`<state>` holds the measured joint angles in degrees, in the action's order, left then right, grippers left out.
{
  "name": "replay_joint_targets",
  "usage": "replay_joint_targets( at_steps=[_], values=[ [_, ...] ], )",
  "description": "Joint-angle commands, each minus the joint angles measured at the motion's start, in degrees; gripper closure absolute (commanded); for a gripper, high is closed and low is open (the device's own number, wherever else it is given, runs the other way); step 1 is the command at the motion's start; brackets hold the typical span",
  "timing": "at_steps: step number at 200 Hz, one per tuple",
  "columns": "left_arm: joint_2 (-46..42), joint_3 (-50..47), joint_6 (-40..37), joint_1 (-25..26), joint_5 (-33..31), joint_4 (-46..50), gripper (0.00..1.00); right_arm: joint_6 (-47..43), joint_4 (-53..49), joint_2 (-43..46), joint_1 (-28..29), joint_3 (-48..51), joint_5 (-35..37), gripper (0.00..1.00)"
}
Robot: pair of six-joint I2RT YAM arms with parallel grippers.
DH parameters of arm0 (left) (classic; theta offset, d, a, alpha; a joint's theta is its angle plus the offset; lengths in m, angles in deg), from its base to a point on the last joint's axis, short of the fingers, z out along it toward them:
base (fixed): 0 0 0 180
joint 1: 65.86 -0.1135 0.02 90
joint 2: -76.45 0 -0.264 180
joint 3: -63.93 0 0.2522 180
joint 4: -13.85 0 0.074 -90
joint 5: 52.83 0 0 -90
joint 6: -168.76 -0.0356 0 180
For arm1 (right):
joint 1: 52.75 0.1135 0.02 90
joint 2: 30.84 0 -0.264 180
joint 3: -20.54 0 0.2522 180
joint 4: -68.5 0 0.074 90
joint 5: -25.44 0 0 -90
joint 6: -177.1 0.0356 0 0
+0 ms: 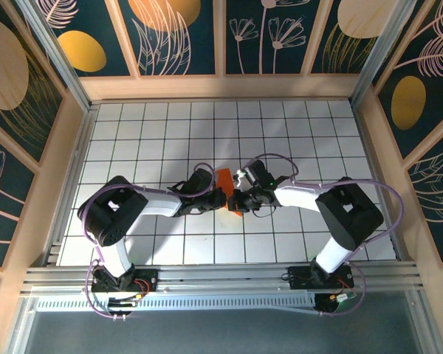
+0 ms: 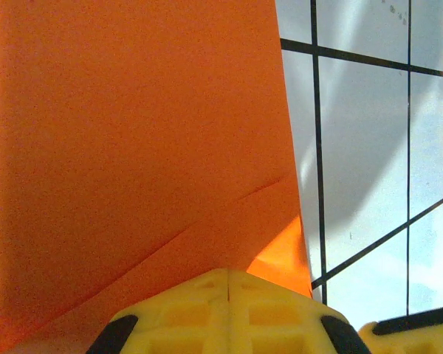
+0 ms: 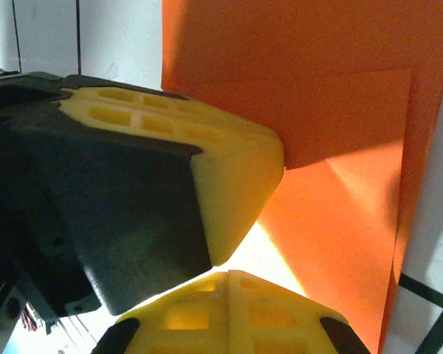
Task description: Fold a paper plane with a square sheet of paper (fold left side to right side)
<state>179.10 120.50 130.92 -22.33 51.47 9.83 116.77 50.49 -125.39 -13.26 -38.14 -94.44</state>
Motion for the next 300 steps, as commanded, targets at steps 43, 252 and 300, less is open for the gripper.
replay_joint_targets(
  at_steps=[43,252,300],
  values=[
    [1.5,-1.0,-0.2,0.1,-2.4,4.3,1.00,3.0,4.2,-2.8,0.4,-0.1,0.7,1.00],
    [1.2,-1.3,-1.3,0.1,-4.6,5.8,1.00,6.5,1.8,-2.9,-2.5,4.2,2.1,1.00],
    [1.2,-1.2,-1.3,0.1,-4.9,6.0,1.00,5.6,-0.7,1.1,-4.5,8.8,2.6,1.00]
  ],
)
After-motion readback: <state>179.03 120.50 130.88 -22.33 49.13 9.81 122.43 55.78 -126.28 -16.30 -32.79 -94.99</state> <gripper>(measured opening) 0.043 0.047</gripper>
